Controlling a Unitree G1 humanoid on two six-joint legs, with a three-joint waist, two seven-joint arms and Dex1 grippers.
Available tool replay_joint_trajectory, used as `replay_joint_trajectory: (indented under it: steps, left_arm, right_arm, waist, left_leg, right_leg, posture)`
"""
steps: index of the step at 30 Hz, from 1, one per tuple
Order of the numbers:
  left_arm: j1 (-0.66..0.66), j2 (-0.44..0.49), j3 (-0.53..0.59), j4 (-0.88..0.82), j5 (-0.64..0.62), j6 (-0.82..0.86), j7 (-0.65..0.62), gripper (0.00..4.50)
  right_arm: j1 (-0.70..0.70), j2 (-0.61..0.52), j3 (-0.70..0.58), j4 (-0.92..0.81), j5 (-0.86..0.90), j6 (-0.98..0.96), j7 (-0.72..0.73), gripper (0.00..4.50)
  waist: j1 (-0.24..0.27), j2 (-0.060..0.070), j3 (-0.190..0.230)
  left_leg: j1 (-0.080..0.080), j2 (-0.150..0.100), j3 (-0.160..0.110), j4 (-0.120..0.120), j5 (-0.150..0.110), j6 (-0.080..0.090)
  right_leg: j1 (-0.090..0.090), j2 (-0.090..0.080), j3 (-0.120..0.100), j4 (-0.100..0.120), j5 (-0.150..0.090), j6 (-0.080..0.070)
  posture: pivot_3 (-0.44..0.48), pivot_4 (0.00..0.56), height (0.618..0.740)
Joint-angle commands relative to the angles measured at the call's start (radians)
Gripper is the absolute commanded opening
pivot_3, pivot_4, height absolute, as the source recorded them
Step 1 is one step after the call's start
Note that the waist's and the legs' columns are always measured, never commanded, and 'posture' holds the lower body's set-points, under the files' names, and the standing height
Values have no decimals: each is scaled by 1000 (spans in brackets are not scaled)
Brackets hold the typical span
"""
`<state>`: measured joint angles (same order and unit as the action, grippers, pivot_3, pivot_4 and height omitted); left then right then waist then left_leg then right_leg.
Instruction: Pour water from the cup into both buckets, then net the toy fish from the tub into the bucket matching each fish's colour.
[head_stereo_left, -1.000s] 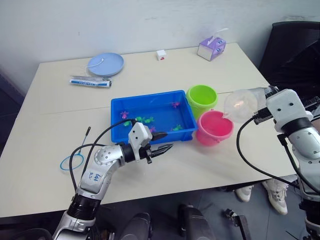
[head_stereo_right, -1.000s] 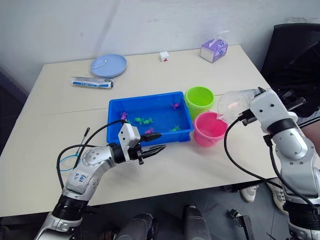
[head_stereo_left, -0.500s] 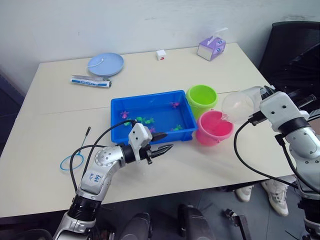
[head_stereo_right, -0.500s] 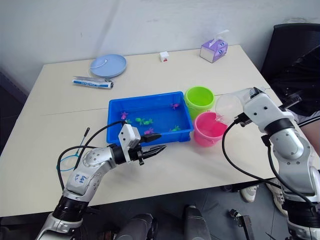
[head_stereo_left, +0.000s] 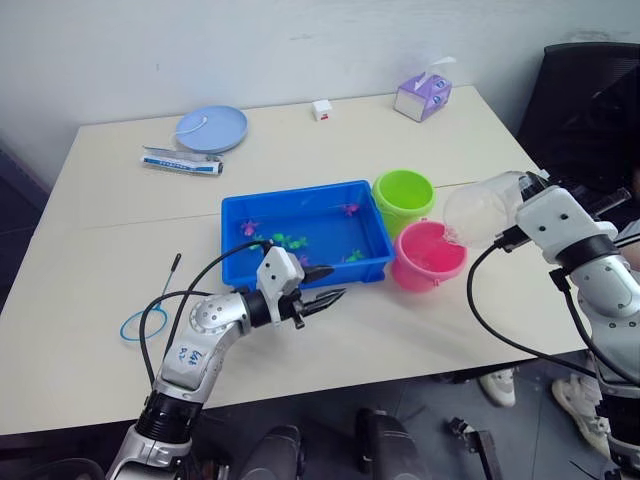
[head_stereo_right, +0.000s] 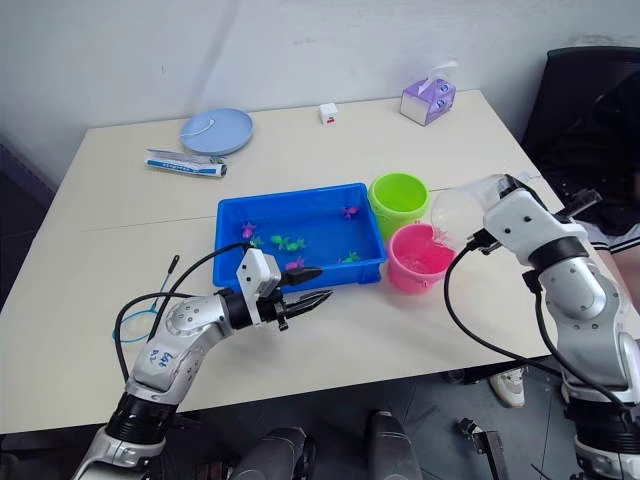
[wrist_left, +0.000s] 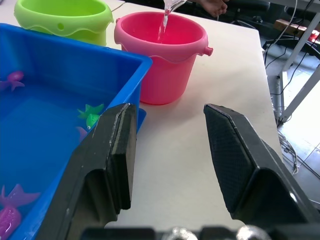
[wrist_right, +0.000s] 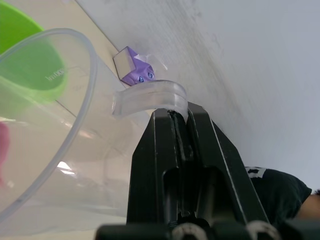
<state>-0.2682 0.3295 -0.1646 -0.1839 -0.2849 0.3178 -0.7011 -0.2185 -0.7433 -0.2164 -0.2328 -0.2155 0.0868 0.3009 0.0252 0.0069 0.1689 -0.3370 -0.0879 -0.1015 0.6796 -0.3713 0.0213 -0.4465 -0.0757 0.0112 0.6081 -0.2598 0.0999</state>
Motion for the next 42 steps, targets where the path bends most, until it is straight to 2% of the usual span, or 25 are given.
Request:
replay_joint_trajectory:
  steps: [1,26,32,35,42]
  left_arm:
    - [5,0,8,-39,-5,-13,3,2399]
    - [15,-4,12,-28,-2,-35,8,2399]
    - [16,-7,22,-25,7,-51,29,2399]
    - [16,-13,36,-20,28,-75,66,2399]
    - [3,-22,53,-4,32,-72,103,2399]
  right_arm:
    - [-22,-15,-24,-21,-10,-33,-8,632]
    - [-36,-10,-15,4,-68,-126,-9,632]
    - [-74,36,-32,1,38,-4,40,632]
    - [-122,70,-57,0,145,143,79,632]
    - [-180,72,-92,6,246,297,98,632]
  waist:
    - [0,0,0]
    - [0,0,0]
    - [-1,0,0]
    - [-1,0,0]
    - [1,0,0]
  left_leg:
    - [0,0,0,0,0,0]
    - [0,0,0,0,0,0]
    - [0,0,0,0,0,0]
    - [0,0,0,1,0,0]
    - [0,0,0,1,0,0]
  right_leg:
    - [0,0,0,0,0,0]
    - [0,0,0,0,0,0]
    - [0,0,0,0,0,0]
    - [0,0,0,0,0,0]
    - [0,0,0,0,0,0]
  posture:
    - [0,150,740]
    - [0,150,740]
    - [0,150,740]
    - [0,150,740]
    - [0,150,740]
